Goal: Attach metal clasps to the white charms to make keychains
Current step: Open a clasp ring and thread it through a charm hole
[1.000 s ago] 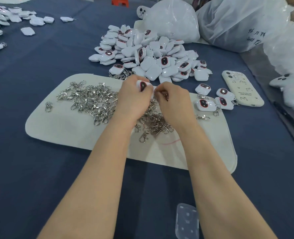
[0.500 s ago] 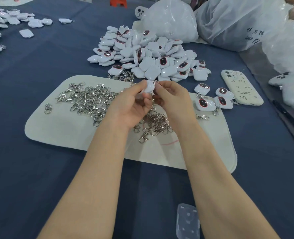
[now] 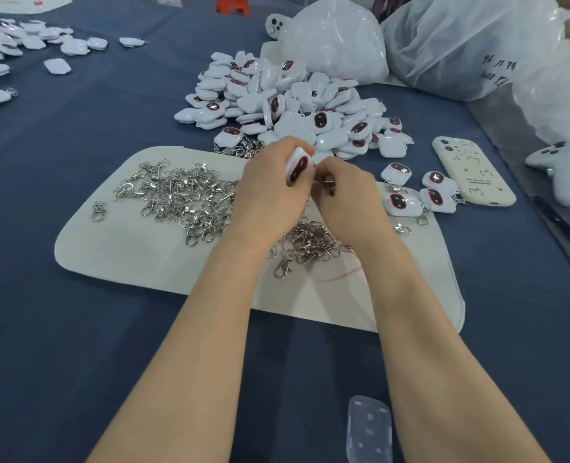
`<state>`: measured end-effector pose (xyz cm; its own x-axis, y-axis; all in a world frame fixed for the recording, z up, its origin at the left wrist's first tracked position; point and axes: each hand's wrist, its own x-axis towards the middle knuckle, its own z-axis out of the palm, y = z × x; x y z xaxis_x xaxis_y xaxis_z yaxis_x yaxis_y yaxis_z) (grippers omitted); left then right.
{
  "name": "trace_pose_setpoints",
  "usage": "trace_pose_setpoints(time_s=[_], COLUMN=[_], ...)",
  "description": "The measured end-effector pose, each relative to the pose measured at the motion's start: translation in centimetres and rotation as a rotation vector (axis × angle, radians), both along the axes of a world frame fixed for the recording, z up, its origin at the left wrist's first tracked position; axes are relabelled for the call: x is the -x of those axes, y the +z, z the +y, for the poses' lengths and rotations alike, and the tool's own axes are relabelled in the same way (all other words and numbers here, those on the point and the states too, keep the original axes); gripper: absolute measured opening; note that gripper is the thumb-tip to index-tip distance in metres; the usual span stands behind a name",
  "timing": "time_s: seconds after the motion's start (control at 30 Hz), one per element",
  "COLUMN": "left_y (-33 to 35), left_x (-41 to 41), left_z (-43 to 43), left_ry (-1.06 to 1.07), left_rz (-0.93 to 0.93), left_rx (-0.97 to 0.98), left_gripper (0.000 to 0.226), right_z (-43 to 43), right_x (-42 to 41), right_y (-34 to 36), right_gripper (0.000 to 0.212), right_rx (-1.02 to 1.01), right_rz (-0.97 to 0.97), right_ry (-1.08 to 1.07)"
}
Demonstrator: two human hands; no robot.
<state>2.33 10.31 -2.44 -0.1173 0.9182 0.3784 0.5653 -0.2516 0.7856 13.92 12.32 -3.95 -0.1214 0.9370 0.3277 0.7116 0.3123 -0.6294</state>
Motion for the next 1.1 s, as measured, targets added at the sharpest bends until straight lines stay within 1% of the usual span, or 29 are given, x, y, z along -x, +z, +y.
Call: trace_pose_setpoints(time_s=[0.03,0.07,0.13,0.2,0.27,0.3,0.33,0.4,0.47,0.5,0.57,0.67,0.7,0.77,0.83,0.93,1.0,1.1], left_y=[-0.2,-0.3,-0.5,-0.6,-0.6,-0.6,-0.6,-0.7,-1.0,-1.2,-1.2,-1.2,-1.2,-1.1,-1.0,-0.7,-0.7,-0.6], left_x=[0.0,0.1,0.3,0.4,0.3,0.3,0.3,0.3,0.4,0.4,0.5,0.5,0.5,0.5,0.5,0.5,0.6,0.7], left_z=[0.1,0.2,0.4,0.5,0.5,0.5,0.5,0.6,0.7,0.8,0.8,0.9,0.9,0.9,1.0,0.9,0.8,0.7], left_ry=[-0.015,-0.025,-0.034,-0.057,-0.090,-0.100,-0.101,-0.060,0.025,0.053,0.074,0.082,0.085,0.082,0.063,0.046,0.028,0.013], left_rz=[-0.042,-0.144,-0.473,-0.797,-0.986,-1.032,-1.053,-1.021,-0.898,-0.842,-0.801,-0.834,-0.841,-0.884,-0.968,-1.044,-1.084,-1.133], left_rx=[0.021,0.068,0.218,0.363,0.440,0.455,0.461,0.448,0.414,0.393,0.351,0.331,0.334,0.337,0.334,0.354,0.385,0.415], left_gripper=[0.016,0.014,0.011,0.007,0.004,0.003,0.002,0.002,0.005,0.005,0.007,0.004,0.005,0.011,0.015,0.012,0.004,0.004], right_z=[0.0,0.0,-0.1,-0.3,-0.4,-0.4,-0.4,-0.3,-0.3,-0.4,-0.4,-0.4,-0.3,-0.3,-0.4,-0.3,-0.3,-0.4], right_x=[-0.1,-0.1,0.0,0.1,0.2,0.3,0.3,0.3,0.3,0.3,0.2,0.2,0.3,0.6,0.8,0.8,0.7,0.8], right_y=[0.0,0.0,0.1,0.5,0.6,0.6,0.6,0.4,0.3,0.2,0.1,0.2,0.2,0.0,-0.1,0.1,0.0,-0.3], right_gripper=[0.005,0.008,0.012,0.013,0.009,0.008,0.007,0.007,0.009,0.009,0.012,0.024,0.025,0.018,0.012,0.011,0.006,0.006], right_rx=[0.034,0.070,0.153,0.213,0.229,0.211,0.169,0.066,0.019,0.024,0.067,0.084,0.071,0.066,0.104,0.144,0.123,-0.008], right_rz=[0.061,0.157,0.429,0.639,0.724,0.707,0.641,0.430,0.265,0.239,0.267,0.347,0.353,0.365,0.422,0.514,0.500,0.367], right_ry=[-0.023,-0.036,-0.027,0.004,0.015,0.003,-0.019,-0.045,-0.037,-0.026,0.003,0.030,0.021,-0.005,-0.025,-0.030,-0.028,-0.025])
